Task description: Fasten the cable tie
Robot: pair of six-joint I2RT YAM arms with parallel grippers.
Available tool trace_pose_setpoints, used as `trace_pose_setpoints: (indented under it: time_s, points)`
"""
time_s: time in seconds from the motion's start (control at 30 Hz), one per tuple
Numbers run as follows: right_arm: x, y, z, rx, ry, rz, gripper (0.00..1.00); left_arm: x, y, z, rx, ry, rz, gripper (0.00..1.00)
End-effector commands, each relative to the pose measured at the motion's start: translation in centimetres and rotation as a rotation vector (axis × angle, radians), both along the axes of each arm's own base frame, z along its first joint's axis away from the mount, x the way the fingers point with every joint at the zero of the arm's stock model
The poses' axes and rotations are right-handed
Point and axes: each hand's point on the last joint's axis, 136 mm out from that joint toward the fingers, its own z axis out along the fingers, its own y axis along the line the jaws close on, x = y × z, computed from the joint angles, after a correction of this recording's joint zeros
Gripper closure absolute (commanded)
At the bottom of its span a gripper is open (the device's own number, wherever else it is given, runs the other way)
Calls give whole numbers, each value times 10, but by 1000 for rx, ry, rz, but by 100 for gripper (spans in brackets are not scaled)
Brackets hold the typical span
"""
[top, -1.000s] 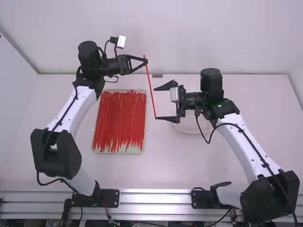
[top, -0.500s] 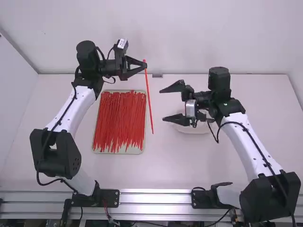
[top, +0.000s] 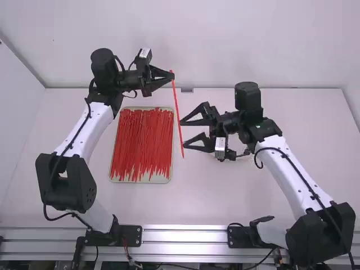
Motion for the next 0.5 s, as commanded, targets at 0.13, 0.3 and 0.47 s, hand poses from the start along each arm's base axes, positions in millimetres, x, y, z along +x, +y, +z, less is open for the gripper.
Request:
trace_pose_setpoints:
  time_s: [0.13,0.3,0.47]
  points:
    - [0,-1,8,38,-109,3,1,4,5,0,-2,72,32,98]
    - [7,-3,6,38,-157,-29,1,5,5,-5,-3,130,40,98]
    - [8,-5,7,40,-157,-35,1,3,-1,-4,-1,114,26,98]
